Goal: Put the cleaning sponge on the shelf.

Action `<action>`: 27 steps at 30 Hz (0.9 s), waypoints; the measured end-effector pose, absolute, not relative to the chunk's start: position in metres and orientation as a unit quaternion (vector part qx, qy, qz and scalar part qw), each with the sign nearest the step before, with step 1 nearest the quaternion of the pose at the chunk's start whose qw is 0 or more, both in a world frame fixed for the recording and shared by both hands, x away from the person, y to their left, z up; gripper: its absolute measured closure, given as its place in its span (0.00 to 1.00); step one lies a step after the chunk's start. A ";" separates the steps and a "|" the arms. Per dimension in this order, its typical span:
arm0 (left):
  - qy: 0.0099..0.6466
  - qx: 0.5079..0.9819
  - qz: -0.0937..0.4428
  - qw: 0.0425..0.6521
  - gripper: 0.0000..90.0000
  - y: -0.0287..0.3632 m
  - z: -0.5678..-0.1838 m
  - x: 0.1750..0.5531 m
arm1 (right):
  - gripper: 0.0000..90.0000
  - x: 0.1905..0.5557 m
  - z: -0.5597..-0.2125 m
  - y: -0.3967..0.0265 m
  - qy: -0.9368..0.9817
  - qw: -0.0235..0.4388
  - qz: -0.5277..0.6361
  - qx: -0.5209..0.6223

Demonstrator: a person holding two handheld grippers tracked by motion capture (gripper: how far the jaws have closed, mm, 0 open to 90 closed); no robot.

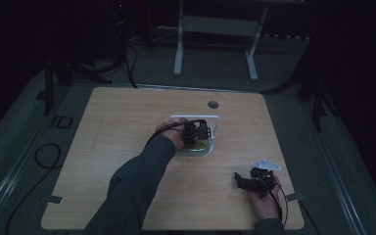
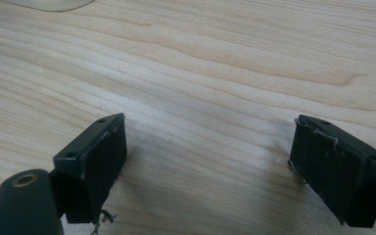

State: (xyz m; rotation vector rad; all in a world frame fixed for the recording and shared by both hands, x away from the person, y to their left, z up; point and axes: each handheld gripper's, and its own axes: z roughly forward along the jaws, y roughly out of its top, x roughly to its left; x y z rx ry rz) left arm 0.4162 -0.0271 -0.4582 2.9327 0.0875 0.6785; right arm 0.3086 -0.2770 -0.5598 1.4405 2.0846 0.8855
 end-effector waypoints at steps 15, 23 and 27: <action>0.034 0.973 0.217 0.071 0.68 -0.025 -0.455 0.413 | 0.15 0.309 -0.560 -0.277 0.756 0.227 0.321 0.523; 0.044 0.974 0.212 0.069 0.61 -0.022 -0.454 0.409 | 0.15 0.309 -0.560 -0.277 0.757 0.227 0.321 0.522; 0.045 0.973 0.213 0.075 0.61 -0.022 -0.450 0.406 | 0.15 0.309 -0.560 -0.277 0.757 0.227 0.321 0.522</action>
